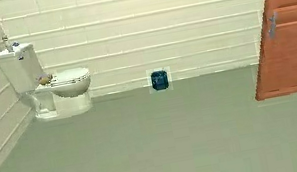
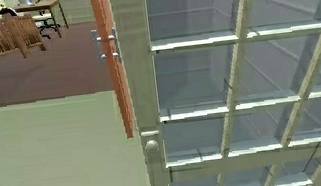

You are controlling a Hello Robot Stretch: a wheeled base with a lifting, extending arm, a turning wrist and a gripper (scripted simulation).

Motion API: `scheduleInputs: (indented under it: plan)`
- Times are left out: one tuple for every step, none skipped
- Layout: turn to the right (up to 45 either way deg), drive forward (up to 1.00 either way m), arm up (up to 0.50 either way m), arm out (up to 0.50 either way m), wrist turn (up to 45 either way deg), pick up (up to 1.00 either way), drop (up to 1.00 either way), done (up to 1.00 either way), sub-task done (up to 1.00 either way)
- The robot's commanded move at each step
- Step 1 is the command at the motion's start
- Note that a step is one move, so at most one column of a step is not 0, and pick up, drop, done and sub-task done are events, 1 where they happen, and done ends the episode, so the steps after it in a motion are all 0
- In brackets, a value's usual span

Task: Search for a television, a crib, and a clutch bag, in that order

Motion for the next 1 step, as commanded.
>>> scheduleInputs:
  plan:
    - [0.0,0.25,0.00,0.00,0.0,0.00,0.00,0.00,0.00]
